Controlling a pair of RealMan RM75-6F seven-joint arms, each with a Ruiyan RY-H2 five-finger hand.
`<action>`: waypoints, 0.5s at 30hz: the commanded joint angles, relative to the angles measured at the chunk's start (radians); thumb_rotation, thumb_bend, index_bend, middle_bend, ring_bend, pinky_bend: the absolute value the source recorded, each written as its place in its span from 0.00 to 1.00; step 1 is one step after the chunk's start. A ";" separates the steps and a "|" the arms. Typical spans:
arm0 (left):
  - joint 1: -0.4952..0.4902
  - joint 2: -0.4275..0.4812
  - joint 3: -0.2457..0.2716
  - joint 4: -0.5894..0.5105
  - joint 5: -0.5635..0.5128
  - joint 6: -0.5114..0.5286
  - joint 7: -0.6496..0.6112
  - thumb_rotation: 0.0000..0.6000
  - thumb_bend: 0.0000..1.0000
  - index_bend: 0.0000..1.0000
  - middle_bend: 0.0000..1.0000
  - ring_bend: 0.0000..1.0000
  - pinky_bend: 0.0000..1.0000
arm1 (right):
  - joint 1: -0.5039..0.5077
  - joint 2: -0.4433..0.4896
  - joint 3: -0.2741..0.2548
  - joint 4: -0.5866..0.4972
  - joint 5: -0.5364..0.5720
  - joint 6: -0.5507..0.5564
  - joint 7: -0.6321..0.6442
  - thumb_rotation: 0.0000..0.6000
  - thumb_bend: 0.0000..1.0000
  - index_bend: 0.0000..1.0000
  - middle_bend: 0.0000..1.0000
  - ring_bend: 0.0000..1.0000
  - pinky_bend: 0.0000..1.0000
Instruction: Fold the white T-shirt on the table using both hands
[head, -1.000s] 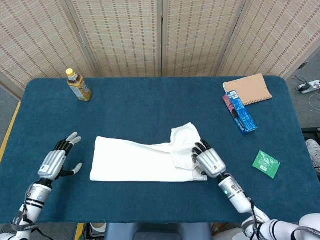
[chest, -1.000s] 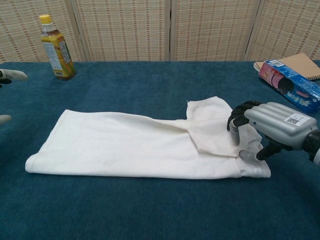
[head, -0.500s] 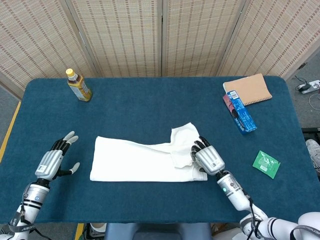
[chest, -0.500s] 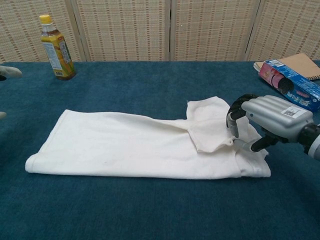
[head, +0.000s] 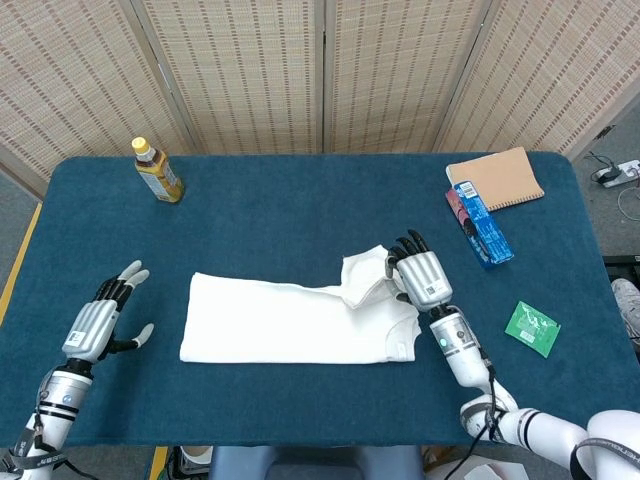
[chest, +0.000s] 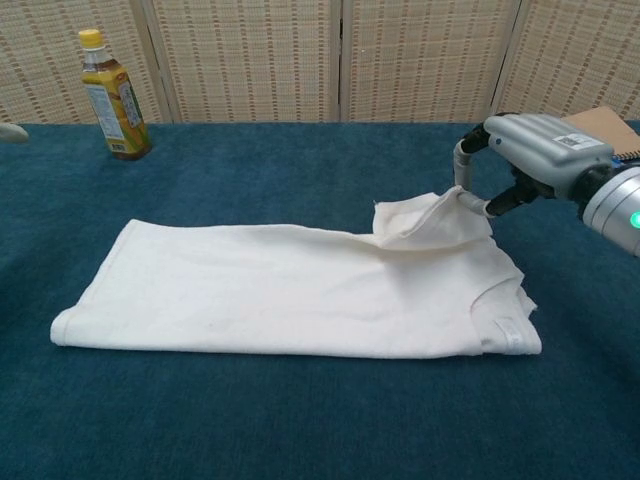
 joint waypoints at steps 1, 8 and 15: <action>0.004 0.002 0.002 0.000 0.002 0.004 -0.003 1.00 0.35 0.03 0.00 0.00 0.01 | 0.036 -0.031 0.029 0.054 0.042 -0.038 -0.026 1.00 0.45 0.67 0.39 0.19 0.08; 0.014 0.004 0.005 0.004 0.007 0.012 -0.011 1.00 0.35 0.04 0.00 0.00 0.01 | 0.084 -0.092 0.058 0.159 0.092 -0.078 -0.027 1.00 0.45 0.67 0.39 0.19 0.08; 0.019 0.008 0.005 0.009 0.008 0.015 -0.019 1.00 0.35 0.04 0.00 0.00 0.01 | 0.133 -0.152 0.091 0.272 0.130 -0.096 -0.025 1.00 0.45 0.67 0.39 0.19 0.08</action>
